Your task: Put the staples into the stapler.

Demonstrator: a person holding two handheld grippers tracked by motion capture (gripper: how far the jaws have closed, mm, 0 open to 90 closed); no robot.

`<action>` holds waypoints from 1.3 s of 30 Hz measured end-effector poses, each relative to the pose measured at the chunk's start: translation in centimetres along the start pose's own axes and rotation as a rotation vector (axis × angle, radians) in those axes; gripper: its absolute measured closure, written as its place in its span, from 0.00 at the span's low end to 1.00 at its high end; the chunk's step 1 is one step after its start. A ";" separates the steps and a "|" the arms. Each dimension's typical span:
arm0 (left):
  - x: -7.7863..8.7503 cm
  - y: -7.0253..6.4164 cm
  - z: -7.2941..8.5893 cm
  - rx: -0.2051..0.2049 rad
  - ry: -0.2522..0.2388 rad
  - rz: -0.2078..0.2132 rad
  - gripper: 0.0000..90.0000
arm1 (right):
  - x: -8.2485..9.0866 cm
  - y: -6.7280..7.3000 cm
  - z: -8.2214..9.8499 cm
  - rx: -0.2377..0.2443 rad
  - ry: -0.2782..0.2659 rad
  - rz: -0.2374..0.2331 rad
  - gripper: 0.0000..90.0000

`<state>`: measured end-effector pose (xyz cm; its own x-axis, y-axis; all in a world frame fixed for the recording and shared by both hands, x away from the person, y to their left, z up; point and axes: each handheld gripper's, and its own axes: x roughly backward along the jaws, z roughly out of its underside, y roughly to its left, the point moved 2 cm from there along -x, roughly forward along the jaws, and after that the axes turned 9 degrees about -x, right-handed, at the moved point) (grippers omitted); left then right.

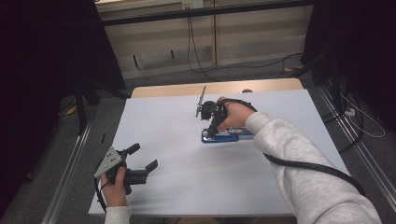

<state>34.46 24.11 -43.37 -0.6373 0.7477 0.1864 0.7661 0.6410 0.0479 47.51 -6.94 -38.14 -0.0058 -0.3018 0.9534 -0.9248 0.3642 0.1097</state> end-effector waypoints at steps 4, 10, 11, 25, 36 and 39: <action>0.0 0.0 0.0 -0.005 0.005 -0.001 0.02 | 0.0 -0.1 0.1 0.005 0.003 0.004 0.87; 0.0 0.1 0.0 -0.009 0.009 -0.004 0.02 | 0.0 -0.2 0.1 0.002 0.000 -0.003 0.87; 0.0 0.1 0.0 -0.007 0.007 -0.003 0.02 | 0.0 -0.2 0.1 0.002 0.000 -0.003 0.87; 0.1 0.1 0.0 -0.002 0.005 -0.003 0.02 | 0.2 -1.0 -0.3 -0.007 -0.003 0.012 0.87; -0.1 0.0 -0.1 -0.022 0.015 -0.002 0.02 | -0.1 -2.1 -0.9 -0.013 -0.005 0.022 0.87; -0.1 0.0 -0.1 -0.018 0.015 -0.002 0.02 | -0.2 -2.4 -1.0 -0.009 -0.008 0.028 0.87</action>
<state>34.52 24.06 -43.29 -0.6379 0.7435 0.2008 0.7660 0.6395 0.0660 50.13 -6.89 -38.29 -0.0349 -0.2986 0.9537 -0.9207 0.3807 0.0855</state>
